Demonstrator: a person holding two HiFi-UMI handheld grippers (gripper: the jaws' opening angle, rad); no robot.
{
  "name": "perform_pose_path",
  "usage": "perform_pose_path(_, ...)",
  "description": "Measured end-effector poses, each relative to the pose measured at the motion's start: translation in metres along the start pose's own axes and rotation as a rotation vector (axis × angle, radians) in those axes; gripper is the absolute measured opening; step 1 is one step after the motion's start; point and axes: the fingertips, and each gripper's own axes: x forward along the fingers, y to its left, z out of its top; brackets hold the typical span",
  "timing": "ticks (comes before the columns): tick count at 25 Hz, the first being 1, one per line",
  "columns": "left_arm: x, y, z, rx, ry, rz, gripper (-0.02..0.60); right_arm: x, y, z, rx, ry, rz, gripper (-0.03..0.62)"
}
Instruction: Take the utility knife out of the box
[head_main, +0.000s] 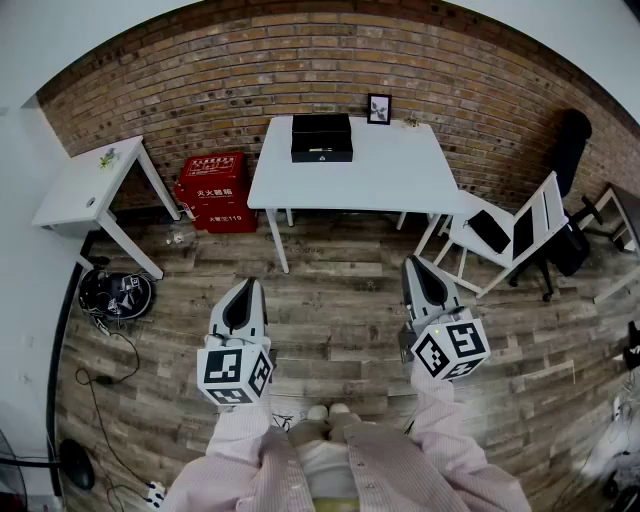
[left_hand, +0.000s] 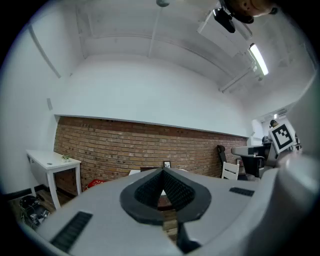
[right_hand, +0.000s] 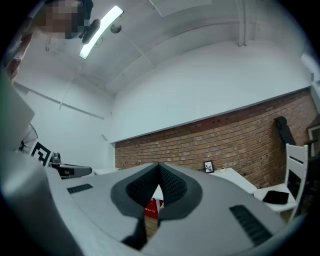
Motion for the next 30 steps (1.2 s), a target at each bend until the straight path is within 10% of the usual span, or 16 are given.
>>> perform_pose_path(17,0.028,-0.026,-0.012,-0.038,0.004,0.008,-0.008,0.014,-0.035,-0.019,0.032,0.008,0.036,0.006)
perform_pose_path(30,0.043,-0.025,-0.021,-0.056,0.027,0.043,-0.008,0.032,-0.055,-0.034,0.035,0.050,0.033,0.138)
